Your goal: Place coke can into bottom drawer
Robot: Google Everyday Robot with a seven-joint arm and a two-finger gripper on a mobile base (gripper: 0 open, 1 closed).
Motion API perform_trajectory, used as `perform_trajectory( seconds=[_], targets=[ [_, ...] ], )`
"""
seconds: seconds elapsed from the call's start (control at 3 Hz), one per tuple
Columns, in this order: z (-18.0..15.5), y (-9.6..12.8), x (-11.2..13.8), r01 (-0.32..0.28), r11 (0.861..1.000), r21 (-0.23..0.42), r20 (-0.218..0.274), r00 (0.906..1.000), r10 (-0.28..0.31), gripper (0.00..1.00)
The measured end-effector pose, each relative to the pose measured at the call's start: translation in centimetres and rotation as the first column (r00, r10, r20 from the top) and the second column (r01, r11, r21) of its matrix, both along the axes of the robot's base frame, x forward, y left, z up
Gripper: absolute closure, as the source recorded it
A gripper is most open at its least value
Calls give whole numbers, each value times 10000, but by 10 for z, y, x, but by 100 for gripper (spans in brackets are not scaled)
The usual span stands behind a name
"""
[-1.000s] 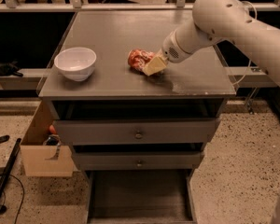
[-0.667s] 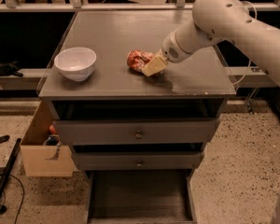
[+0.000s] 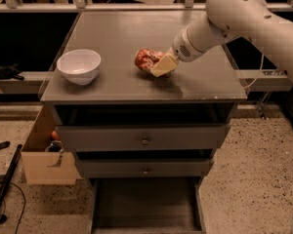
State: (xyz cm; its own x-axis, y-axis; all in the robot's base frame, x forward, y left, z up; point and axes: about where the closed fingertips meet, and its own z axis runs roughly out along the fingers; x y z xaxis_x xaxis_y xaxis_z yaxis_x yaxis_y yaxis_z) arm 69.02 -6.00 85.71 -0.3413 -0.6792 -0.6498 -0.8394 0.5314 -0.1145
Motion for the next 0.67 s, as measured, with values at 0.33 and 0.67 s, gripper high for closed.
perform_trajectory(
  seconds=[0.33,0.67],
  targets=[
    [32,-10,-6,125,9999,69,341,9993,-127,100],
    [58,-32,-28,340,9994,-20,595,9977,-338,100]
  ],
)
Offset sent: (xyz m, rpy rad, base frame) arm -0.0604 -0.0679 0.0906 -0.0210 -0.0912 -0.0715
